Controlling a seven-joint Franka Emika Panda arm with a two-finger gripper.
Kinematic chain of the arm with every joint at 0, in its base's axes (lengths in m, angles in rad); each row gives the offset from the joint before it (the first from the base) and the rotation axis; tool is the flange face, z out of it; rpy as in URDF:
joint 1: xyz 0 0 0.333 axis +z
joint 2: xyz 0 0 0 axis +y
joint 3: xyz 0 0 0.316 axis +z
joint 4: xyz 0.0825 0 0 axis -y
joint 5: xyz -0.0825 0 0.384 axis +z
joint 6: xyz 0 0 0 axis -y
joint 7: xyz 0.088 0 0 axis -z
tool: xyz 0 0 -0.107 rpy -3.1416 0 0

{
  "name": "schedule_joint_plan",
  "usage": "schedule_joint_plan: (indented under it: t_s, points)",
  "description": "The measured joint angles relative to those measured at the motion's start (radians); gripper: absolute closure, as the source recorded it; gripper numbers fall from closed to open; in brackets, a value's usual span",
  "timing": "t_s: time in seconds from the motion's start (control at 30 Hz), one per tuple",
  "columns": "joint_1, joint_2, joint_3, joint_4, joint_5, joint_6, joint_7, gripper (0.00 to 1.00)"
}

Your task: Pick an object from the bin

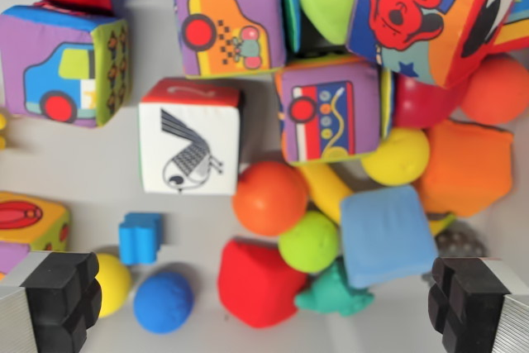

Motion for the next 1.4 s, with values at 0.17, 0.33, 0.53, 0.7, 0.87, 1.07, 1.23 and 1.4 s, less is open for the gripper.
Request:
schedule_joint_plan:
  t_s: [0.17, 0.33, 0.53, 0.7, 0.87, 1.07, 1.23, 1.4]
  points:
    - [-0.001, 0.001, 0.000, 0.000, 0.000, 0.000, -0.014, 0.00]
    - [-0.003, 0.004, 0.000, 0.000, 0.000, 0.001, -0.032, 0.00]
    - [-0.006, 0.008, -0.001, 0.001, 0.000, 0.005, -0.058, 0.00]
    - [-0.010, 0.013, -0.001, 0.003, 0.000, 0.010, -0.088, 0.00]
    - [-0.013, 0.018, -0.001, 0.005, 0.000, 0.015, -0.117, 0.00]
    - [-0.017, 0.024, -0.002, 0.007, 0.000, 0.021, -0.162, 0.00]
    - [-0.020, 0.030, -0.003, 0.010, 0.000, 0.026, -0.199, 0.00]
    - [-0.025, 0.037, -0.004, 0.013, 0.000, 0.032, -0.242, 0.00]
